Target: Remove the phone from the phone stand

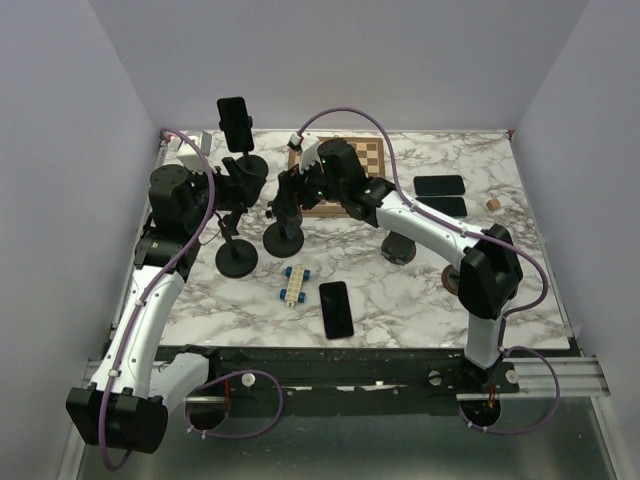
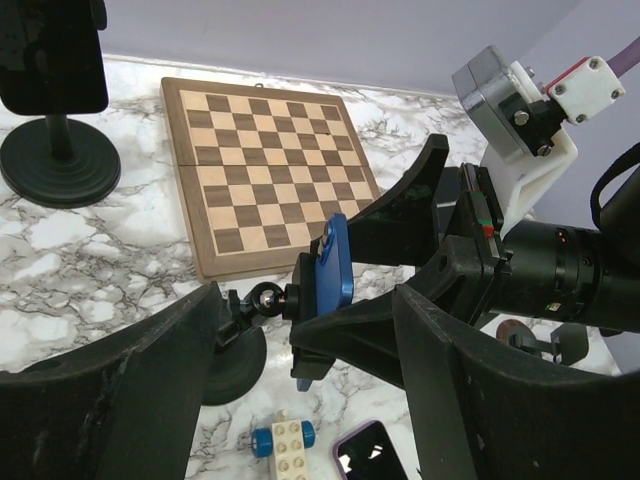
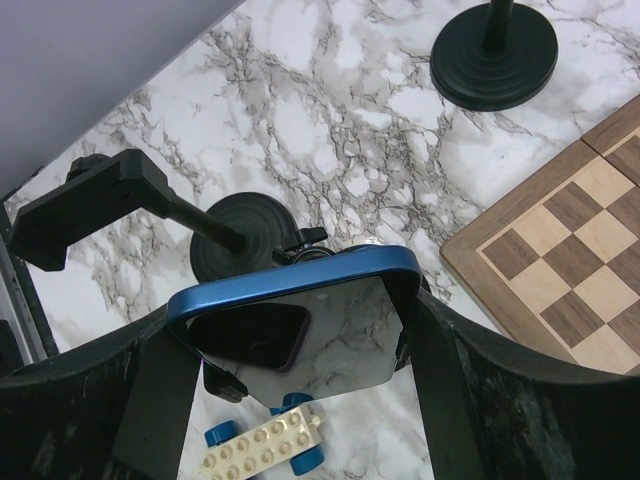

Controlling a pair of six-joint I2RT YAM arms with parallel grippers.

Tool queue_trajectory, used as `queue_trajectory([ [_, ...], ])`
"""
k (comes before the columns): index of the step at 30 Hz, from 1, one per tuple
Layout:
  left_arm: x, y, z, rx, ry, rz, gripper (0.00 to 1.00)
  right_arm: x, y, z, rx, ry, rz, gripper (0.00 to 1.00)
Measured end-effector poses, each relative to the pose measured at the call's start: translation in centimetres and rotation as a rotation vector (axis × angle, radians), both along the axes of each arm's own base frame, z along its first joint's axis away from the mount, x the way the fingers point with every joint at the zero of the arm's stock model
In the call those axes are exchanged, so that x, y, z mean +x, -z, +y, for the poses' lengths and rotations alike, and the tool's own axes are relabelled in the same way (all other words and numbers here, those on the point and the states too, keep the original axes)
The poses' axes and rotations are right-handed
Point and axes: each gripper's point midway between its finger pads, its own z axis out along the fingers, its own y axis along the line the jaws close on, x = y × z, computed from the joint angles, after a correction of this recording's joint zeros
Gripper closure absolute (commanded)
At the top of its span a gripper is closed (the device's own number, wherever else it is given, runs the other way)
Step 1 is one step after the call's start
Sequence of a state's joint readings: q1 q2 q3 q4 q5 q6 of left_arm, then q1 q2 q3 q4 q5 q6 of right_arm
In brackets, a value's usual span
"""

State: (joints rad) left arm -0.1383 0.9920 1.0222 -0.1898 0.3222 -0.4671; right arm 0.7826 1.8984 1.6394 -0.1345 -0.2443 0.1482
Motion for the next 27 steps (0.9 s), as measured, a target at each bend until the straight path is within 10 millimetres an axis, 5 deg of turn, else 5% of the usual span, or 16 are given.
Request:
queue_trajectory([
  [4,0.1,0.2,-0.1,-0.005,0.003,0.004,0.21,0.2,0.1,-0.2,0.004,-0.010,0.006,0.71],
  [10,0.1,0.6,0.0,0.002,0.000,0.007,0.14,0.0,0.1,0.2,0.013,-0.036,0.012,0.92],
  [18,-1.2,1.5,0.0,0.043,-0.004,-0.019,0.25,0.4,-0.1,0.2,0.032,-0.033,0.038,0.99],
  [27,-5.9,3.5,-0.4,0.041,0.076,-0.023,0.44,0.4,0.0,0.2,0.021,-0.018,0.070,0.99],
])
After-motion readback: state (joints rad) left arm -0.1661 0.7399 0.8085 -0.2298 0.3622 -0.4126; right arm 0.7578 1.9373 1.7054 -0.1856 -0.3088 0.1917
